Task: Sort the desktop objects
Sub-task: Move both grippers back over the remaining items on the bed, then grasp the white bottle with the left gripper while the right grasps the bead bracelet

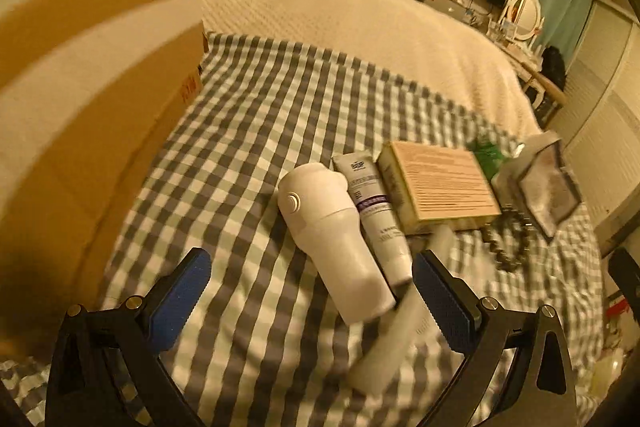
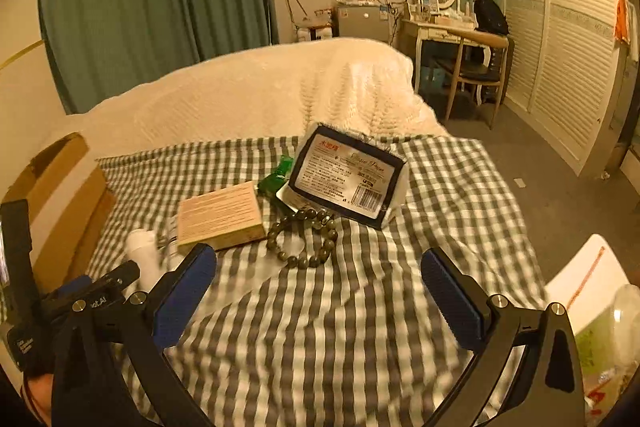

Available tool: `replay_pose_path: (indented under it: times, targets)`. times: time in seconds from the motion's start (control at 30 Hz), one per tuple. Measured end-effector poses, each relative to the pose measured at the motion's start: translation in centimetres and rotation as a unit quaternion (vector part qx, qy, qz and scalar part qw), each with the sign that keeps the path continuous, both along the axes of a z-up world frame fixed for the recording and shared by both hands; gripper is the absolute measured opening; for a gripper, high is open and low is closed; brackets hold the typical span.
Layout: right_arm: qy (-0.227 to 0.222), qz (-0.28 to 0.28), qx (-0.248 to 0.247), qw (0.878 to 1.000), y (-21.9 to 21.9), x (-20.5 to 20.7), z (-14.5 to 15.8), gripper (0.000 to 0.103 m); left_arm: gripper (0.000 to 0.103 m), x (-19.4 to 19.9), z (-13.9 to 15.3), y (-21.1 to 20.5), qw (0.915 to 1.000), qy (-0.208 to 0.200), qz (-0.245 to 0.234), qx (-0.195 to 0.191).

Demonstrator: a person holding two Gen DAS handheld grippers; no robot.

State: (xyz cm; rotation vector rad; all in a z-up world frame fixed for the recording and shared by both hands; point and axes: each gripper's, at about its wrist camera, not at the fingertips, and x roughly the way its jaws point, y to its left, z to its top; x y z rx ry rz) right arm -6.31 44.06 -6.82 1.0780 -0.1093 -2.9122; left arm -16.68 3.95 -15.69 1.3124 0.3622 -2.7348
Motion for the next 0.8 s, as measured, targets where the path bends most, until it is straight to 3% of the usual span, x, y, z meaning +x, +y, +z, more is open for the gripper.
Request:
replay_pose_path:
  times: [0.17, 0.23, 0.4, 0.47, 0.5, 0.57, 0.8]
  targets:
    - [-0.020, -0.002, -0.013, 1.000, 0.4, -4.8, -4.0, 0.102, 0.099, -0.5, -1.8, -0.5, 0.9998, 0.014, 0.007, -0.007]
    - [-0.020, -0.001, -0.019, 1.000, 0.6, -5.9, -5.7, 0.097, 0.096, -0.6, -2.1, -0.5, 0.9997, 0.017, 0.005, -0.015]
    - [-0.055, 0.009, -0.021, 0.998, 1.2, -8.3, -10.2, 0.065, 0.076, -1.0, -2.4, 0.5, 0.9990, 0.023, -0.008, -0.037]
    - [-0.056, 0.012, -0.015, 0.998, 1.0, -8.6, -10.8, 0.065, 0.068, -1.1, -2.3, 0.5, 0.9989, 0.024, -0.011, -0.039]
    - [-0.054, 0.015, -0.012, 0.998, 0.9, -8.6, -10.8, 0.062, 0.053, -1.1, -2.3, 0.5, 0.9989, 0.026, -0.014, -0.037]
    - [-0.060, 0.013, -0.011, 0.998, 1.0, -8.7, -11.1, 0.056, 0.049, -1.2, -2.4, 0.7, 0.9988, 0.024, -0.017, -0.040]
    - [-0.097, 0.024, 0.007, 0.995, 0.6, -8.5, -11.5, 0.056, 0.045, -0.7, -2.1, 0.3, 0.9991, 0.025, -0.020, -0.028]
